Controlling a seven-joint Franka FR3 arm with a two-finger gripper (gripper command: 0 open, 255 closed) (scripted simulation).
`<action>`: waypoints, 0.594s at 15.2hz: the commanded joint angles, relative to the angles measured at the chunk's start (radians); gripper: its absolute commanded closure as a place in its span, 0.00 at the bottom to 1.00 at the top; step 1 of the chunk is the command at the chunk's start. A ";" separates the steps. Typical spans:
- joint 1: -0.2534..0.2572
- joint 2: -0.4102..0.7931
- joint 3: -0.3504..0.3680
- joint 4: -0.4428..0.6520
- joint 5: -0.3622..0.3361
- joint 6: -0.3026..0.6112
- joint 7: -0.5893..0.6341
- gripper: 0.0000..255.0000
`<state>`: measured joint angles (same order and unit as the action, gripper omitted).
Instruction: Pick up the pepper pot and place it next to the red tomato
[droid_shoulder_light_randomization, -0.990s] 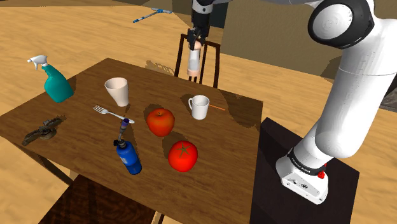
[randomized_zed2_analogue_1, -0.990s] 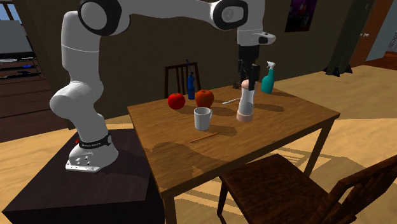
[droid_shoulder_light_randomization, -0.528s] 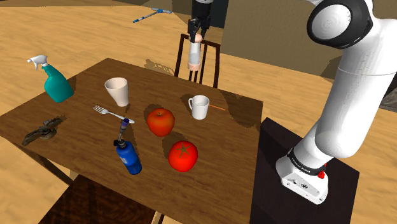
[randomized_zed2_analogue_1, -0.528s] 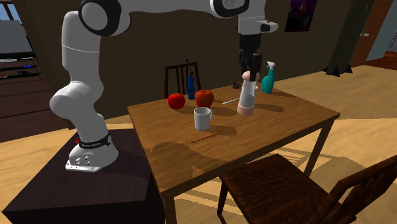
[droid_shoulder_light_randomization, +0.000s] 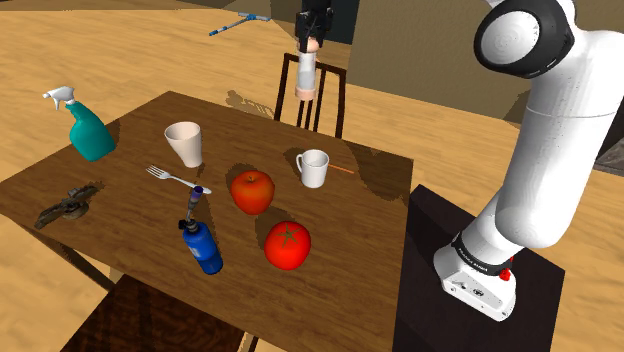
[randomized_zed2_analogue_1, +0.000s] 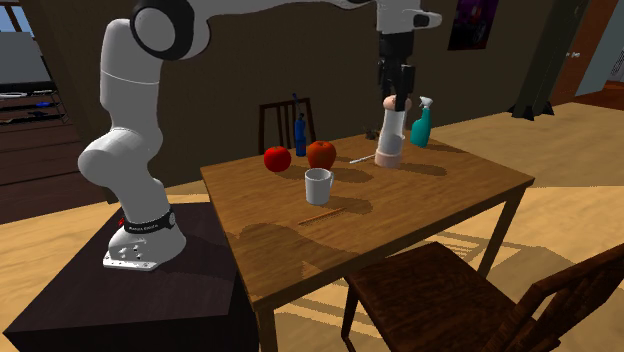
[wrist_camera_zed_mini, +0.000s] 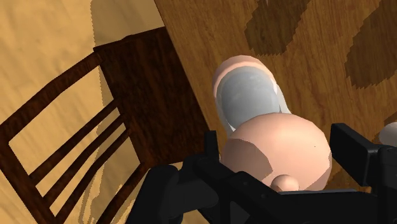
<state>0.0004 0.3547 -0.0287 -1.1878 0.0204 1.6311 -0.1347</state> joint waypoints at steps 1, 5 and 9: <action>0.000 0.014 0.000 0.050 0.000 -0.036 0.001 1.00; -0.002 0.049 0.000 0.159 0.001 -0.110 0.001 1.00; -0.004 0.101 0.000 0.300 0.003 -0.199 0.002 1.00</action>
<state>-0.0036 0.4463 -0.0285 -0.9177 0.0232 1.4531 -0.1331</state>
